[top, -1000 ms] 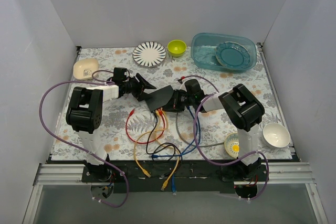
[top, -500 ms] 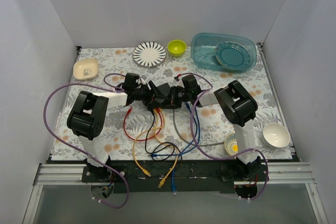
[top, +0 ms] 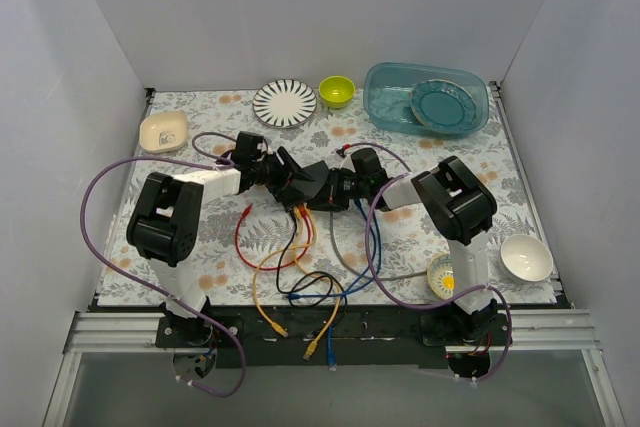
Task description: Pull the plug from the switch port
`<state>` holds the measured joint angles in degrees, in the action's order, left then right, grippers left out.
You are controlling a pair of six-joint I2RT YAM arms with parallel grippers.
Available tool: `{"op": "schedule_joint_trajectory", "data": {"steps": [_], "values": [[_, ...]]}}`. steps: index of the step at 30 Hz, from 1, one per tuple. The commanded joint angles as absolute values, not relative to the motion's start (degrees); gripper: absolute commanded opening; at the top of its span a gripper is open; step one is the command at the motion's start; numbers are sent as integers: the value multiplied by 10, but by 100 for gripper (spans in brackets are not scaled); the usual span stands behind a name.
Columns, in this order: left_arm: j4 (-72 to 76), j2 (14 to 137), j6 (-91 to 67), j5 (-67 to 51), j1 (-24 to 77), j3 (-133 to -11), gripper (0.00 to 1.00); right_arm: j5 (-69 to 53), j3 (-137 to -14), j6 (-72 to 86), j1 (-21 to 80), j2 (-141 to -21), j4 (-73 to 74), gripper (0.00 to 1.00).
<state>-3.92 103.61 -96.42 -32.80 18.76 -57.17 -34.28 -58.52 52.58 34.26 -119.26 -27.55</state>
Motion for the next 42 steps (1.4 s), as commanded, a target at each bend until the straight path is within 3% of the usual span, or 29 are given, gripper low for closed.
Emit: {"op": "schedule_joint_trajectory", "data": {"steps": [1, 3, 8, 25, 36, 42], "values": [[-10, 1002, -967, -304, 163, -592, 57, -307, -556, 501, 347, -1205, -181, 18], [-4, 998, -976, -301, 152, -590, 57, -308, -555, 505, 346, -1202, -183, 29], [-32, 1025, -962, -286, 145, -602, 57, -317, -548, 533, 346, -1200, -202, 36], [-25, 1056, -950, -297, 145, -563, 56, -309, -629, 577, 358, -1233, -185, 34], [-18, 1043, -948, -302, 146, -549, 56, -274, -577, 685, 361, -1226, -293, 36], [-19, 1039, -944, -306, 145, -544, 56, -268, -606, 687, 369, -1239, -285, 33]]}}
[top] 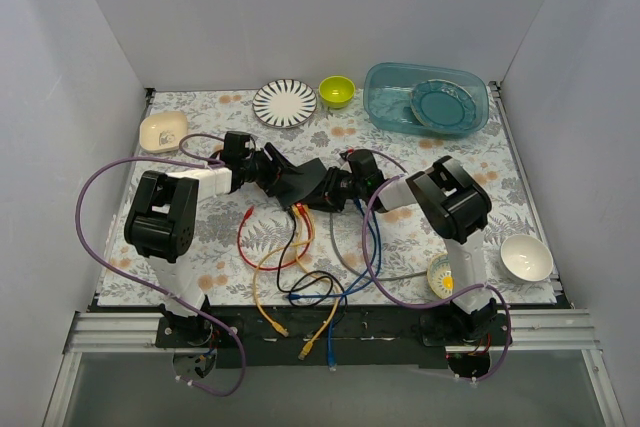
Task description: Pull the plug from the switch port
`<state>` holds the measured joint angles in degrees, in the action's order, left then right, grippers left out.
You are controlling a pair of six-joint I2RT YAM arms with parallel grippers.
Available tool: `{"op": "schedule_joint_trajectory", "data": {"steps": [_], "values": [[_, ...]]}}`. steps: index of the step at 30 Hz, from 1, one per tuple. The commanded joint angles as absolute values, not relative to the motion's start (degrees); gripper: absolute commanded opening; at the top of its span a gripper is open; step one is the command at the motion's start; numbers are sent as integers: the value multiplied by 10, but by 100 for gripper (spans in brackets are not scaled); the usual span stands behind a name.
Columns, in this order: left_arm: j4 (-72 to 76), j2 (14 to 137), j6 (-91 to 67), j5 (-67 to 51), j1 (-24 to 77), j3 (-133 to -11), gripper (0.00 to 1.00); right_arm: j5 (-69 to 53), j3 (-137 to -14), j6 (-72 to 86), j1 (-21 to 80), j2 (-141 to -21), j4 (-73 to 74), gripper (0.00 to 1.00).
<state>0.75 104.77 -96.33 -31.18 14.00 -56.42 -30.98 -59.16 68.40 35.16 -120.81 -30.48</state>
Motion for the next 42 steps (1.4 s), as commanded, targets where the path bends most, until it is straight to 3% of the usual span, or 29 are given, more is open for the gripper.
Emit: {"op": "schedule_joint_trajectory", "data": {"steps": [1, 5, 11, 20, 29, 34, 41, 42], "values": [[-19, 1038, -944, -307, 145, -545, 56, -268, -606, 688, 369, -1239, -285, 31], [-19, 1033, -944, -313, 145, -540, 56, -274, -606, 684, 375, -1245, -283, 10], [-12, 1008, -941, -322, 145, -519, 56, -274, -570, 678, 378, -1238, -297, 2], [-5, 935, -954, -356, 148, -475, 56, -279, -541, 651, 379, -1228, -304, 1], [17, 968, -963, -341, 161, -441, 56, -288, -525, 608, 380, -1215, -279, 1], [11, 943, -964, -325, 142, -465, 56, -226, -441, 560, 329, -1115, -236, 1], [-32, 921, -932, -319, 103, -525, 57, -174, -440, 441, 266, -1012, -130, 1], [-33, 923, -932, -319, 100, -528, 57, -173, -445, 434, 267, -1008, -128, 7]]}}
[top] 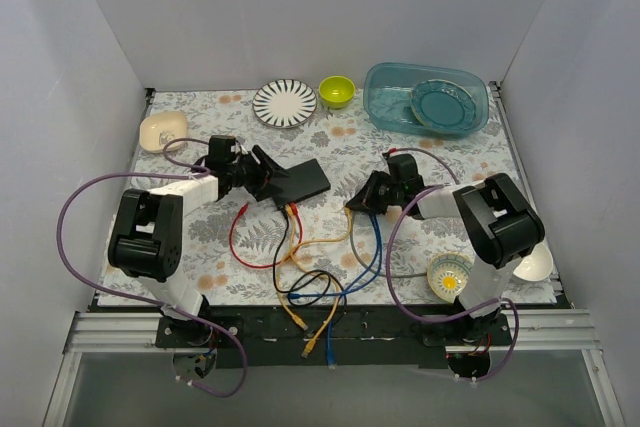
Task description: Pull the plug from the switch port
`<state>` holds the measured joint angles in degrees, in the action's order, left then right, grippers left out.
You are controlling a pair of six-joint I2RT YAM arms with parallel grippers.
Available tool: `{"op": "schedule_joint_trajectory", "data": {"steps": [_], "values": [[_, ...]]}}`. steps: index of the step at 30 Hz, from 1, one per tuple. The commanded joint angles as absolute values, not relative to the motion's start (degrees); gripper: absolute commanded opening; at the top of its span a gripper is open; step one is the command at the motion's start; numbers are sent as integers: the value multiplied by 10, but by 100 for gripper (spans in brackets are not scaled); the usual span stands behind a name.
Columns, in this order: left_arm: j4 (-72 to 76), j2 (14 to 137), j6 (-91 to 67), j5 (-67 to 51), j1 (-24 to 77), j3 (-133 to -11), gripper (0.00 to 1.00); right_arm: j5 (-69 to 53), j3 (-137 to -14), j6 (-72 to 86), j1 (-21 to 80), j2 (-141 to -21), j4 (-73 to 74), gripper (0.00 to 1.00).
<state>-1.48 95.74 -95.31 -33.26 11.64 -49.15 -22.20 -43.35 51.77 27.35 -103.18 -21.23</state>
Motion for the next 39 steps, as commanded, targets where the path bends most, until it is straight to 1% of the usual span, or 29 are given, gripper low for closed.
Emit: {"op": "schedule_joint_trajectory", "data": {"steps": [1, 2, 3, 4, 7, 10, 13, 15, 20, 28, 39], "values": [[-33, 925, -933, -318, 98, -530, 57, -175, -447, 435, 271, -1006, -132, 16], [-33, 926, -933, -318, 95, -533, 57, -172, -458, 439, 274, -997, -134, 30], [-31, 927, -934, -318, 94, -533, 57, -168, -466, 439, 279, -992, -134, 36], [-30, 931, -935, -317, 93, -534, 57, -157, -478, 435, 293, -990, -129, 45], [-25, 936, -938, -315, 93, -537, 57, -144, -541, 418, 325, -991, -99, 50], [-22, 948, -938, -314, 92, -541, 57, -162, -600, 409, 359, -1019, -95, 51], [-18, 963, -940, -318, 92, -541, 57, -201, -660, 408, 386, -1079, -82, 50], [-16, 972, -940, -325, 93, -539, 57, -220, -672, 421, 392, -1120, -85, 48], [-7, 983, -942, -336, 92, -529, 57, -250, -662, 459, 407, -1167, -126, 46], [-7, 993, -937, -341, 92, -526, 57, -256, -658, 511, 407, -1194, -169, 45], [-9, 998, -932, -344, 92, -521, 57, -248, -659, 636, 405, -1232, -250, 40]]}}
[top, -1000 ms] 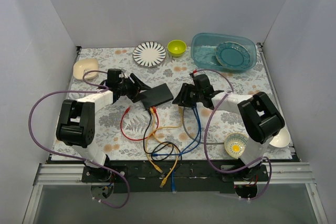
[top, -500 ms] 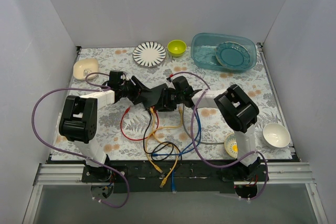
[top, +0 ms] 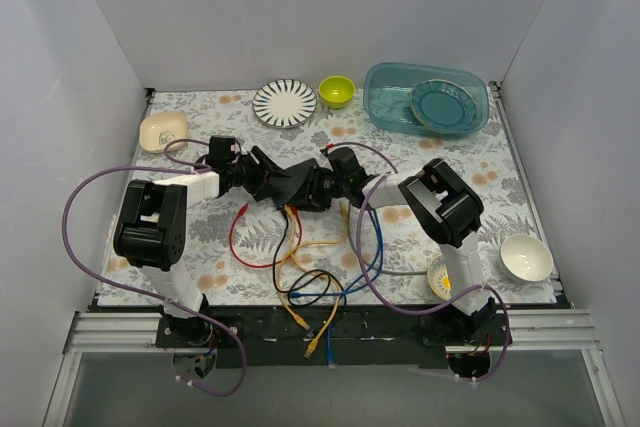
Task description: Pull the plug from the switch port
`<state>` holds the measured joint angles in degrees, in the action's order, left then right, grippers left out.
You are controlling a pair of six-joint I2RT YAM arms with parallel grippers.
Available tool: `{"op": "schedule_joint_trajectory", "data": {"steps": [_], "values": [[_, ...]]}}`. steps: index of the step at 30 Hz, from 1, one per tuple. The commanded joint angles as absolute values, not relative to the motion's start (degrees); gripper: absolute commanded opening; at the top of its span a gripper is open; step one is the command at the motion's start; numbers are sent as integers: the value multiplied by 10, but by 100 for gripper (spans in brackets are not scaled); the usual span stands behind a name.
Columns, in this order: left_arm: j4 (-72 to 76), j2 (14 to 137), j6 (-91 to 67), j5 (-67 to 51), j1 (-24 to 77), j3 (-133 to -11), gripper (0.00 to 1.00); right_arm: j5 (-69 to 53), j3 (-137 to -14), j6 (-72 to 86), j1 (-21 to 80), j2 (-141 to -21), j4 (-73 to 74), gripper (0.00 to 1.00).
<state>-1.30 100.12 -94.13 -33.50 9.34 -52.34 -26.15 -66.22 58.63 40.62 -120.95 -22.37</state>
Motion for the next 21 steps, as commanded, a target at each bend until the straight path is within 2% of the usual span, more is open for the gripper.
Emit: {"op": "schedule_joint_trajectory", "data": {"steps": [1, 7, 18, 21], "values": [[-9, 997, -930, -343, 93, -519, 57, -245, -660, 640, 405, -1233, -253, 39], [-9, 995, -928, -345, 93, -516, 57, -237, -643, 671, 403, -1231, -277, 33], [-5, 992, -926, -343, 92, -506, 57, -234, -624, 722, 402, -1237, -333, 34], [-4, 993, -926, -345, 94, -504, 57, -237, -629, 729, 402, -1245, -337, 31]]}}
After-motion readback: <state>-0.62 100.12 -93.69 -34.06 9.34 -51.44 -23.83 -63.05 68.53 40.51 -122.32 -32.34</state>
